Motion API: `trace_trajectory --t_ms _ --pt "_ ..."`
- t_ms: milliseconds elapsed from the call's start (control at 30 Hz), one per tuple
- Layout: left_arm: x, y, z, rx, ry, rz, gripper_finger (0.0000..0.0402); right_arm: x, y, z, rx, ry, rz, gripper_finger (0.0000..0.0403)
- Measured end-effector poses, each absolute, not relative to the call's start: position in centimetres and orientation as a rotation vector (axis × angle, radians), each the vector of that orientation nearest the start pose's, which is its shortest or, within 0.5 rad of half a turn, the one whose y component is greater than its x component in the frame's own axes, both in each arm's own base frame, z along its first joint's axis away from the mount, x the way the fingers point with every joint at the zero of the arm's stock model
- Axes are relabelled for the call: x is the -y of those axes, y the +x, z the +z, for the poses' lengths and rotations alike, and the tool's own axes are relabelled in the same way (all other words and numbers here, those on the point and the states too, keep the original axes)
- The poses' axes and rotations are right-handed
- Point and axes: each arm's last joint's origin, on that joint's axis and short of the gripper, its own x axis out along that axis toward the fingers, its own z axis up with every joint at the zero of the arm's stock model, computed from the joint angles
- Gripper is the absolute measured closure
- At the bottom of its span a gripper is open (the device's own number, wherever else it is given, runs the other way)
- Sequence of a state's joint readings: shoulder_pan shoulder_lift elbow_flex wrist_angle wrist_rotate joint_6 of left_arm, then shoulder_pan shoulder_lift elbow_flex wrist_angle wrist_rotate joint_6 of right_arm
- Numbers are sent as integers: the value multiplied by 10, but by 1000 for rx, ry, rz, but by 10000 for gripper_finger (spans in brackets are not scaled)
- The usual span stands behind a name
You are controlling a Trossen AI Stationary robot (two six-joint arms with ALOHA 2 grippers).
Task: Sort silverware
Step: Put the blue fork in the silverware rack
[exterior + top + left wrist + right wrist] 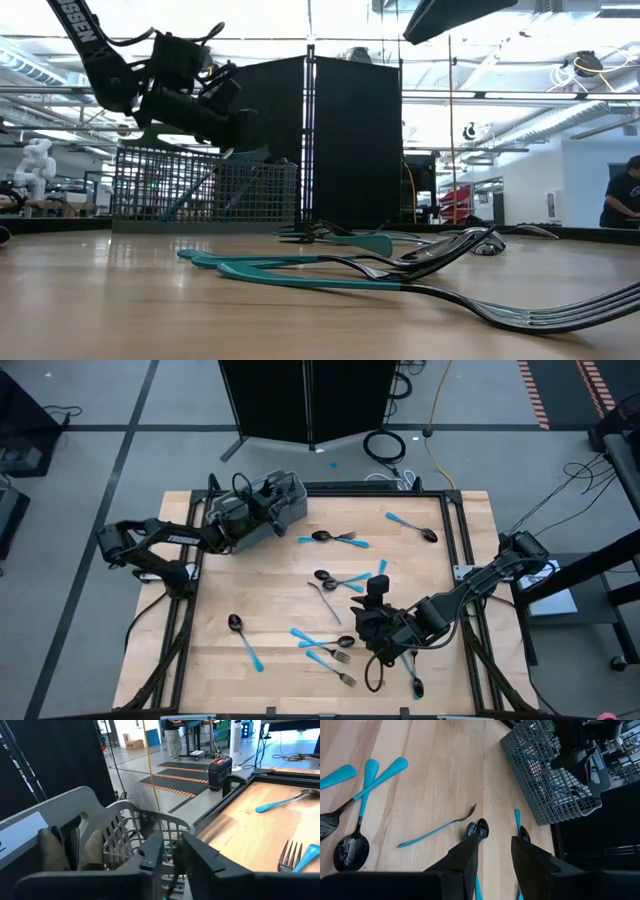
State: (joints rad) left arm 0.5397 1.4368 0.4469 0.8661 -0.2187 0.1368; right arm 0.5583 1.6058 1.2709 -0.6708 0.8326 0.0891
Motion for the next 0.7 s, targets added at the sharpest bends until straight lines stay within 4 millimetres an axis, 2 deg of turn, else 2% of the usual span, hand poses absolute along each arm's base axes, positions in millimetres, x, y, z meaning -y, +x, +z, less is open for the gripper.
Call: trace_trajectory --t_ms 200,367,567,700 --pt "-139 224 183 -172 111 742 285 -155 289 270 -758 -558 -285 293" --pt "-131 225 196 -114 121 717 277 -155 289 270 -757 -544 -291 293" --pt "-108 224 215 -19 8 631 276 -154 288 269 -765 -538 -297 293" --pt "-86 222 229 14 -39 449 276 -154 287 269 -760 -497 -315 293"
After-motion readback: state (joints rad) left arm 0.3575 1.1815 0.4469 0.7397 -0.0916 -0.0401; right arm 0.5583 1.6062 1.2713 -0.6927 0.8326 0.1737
